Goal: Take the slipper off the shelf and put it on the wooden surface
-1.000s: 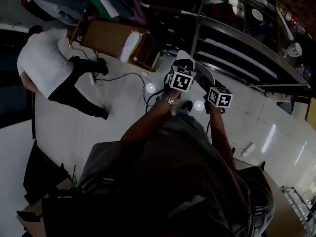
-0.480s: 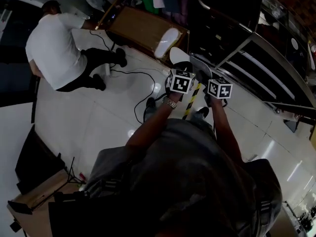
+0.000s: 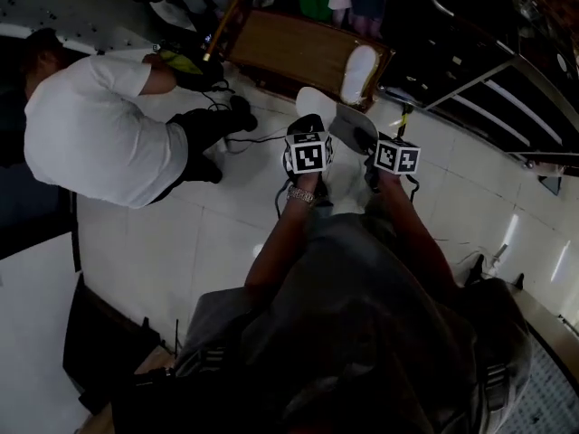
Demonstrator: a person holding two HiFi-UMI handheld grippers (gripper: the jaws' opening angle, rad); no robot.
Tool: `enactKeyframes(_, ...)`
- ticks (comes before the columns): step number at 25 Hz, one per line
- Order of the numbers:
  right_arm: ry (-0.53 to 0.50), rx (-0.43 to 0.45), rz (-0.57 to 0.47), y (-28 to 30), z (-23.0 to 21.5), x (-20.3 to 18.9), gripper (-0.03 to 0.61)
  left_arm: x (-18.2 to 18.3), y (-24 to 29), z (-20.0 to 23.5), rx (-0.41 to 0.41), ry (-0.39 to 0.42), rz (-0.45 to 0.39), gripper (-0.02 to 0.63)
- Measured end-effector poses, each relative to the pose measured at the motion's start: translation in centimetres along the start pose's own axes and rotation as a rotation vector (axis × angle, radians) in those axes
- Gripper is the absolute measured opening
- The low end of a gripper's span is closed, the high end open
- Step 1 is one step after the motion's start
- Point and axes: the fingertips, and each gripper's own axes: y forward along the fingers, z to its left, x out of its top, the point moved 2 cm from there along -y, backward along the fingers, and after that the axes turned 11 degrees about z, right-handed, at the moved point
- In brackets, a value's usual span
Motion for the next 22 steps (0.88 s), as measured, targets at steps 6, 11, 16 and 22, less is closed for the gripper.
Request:
enactKeyframes(6,0.089,0.013,0.105,6.9,0.4,-3.8,0.075,-2.9,-0.7,3.3,-0.027,-0.042,-0.004,0.003)
enactKeyframes(11,0.400,-0.034,-0.057,12.2,-5.6,-7.5,0.075,-5.5,-0.8,5.4,-0.007,-0.014,0.037,0.003)
enactKeyframes(16,0.620,-0.157,-0.280,16.8,-13.7,-8.1,0.075,-7.5,1.9,5.6,-0.023,0.014,0.100,0.003)
enactKeyframes(22,0.833,-0.193,-0.422,22.2,-21.7,-8.3,0.076,-9.2,7.3,5.5,-0.047,0.041,0.129,0.003)
